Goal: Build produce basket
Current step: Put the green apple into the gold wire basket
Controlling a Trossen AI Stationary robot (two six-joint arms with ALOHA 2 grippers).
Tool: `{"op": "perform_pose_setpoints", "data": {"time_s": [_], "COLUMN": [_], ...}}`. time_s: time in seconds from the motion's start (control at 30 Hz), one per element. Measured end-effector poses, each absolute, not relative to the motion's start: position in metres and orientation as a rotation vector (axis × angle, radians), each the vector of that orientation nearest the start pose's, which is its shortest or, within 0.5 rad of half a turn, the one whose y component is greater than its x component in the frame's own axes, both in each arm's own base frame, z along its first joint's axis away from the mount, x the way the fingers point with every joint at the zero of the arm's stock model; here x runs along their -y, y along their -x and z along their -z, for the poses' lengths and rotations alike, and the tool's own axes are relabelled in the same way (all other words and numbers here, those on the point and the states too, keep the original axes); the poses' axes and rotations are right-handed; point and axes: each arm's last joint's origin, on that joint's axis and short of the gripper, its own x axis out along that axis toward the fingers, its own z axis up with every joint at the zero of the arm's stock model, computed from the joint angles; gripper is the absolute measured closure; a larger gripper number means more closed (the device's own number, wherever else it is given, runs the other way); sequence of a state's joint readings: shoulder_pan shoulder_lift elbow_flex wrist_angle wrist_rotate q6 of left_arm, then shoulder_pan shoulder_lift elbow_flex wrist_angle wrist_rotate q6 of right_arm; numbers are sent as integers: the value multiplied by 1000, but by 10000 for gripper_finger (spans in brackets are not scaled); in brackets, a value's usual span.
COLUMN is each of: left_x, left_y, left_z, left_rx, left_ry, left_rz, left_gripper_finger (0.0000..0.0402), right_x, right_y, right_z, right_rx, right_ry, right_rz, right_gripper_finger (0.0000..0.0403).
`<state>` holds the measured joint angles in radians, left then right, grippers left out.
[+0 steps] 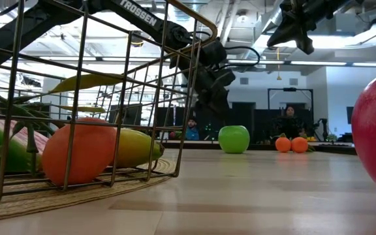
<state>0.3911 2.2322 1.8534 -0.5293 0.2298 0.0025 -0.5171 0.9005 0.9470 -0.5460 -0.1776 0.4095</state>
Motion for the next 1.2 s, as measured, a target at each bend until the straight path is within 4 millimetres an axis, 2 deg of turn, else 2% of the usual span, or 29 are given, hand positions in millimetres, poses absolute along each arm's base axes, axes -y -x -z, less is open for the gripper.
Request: {"op": "perform_pose_setpoints", "data": {"time_s": [0.43, 0.53, 0.77, 0.9, 1.07, 1.2], "left_x": [-181, -180, -181, -181, -184, -186], "left_y": [-457, -457, -457, -457, -458, -459], "left_z": [-202, -202, -202, -202, -203, -200], "left_rx": [-857, -853, -855, -854, -832, -835], "left_ry": [286, 286, 285, 284, 270, 286], "left_rz": [-134, -103, -118, -135, -160, -175], "left_gripper_finger": [399, 379, 291, 256, 242, 258], "right_x": [86, 86, 86, 86, 86, 83], "right_y": [-161, -161, -161, -161, -161, -161], "right_z": [-336, -336, -336, -336, -343, -359], "right_rx": [-399, -399, -399, -399, -371, -328], "right_ry": [-569, -569, -569, -569, -569, -540], "right_rz": [427, 427, 427, 427, 420, 397], "right_gripper_finger": [400, 400, 399, 400, 400, 400]}}
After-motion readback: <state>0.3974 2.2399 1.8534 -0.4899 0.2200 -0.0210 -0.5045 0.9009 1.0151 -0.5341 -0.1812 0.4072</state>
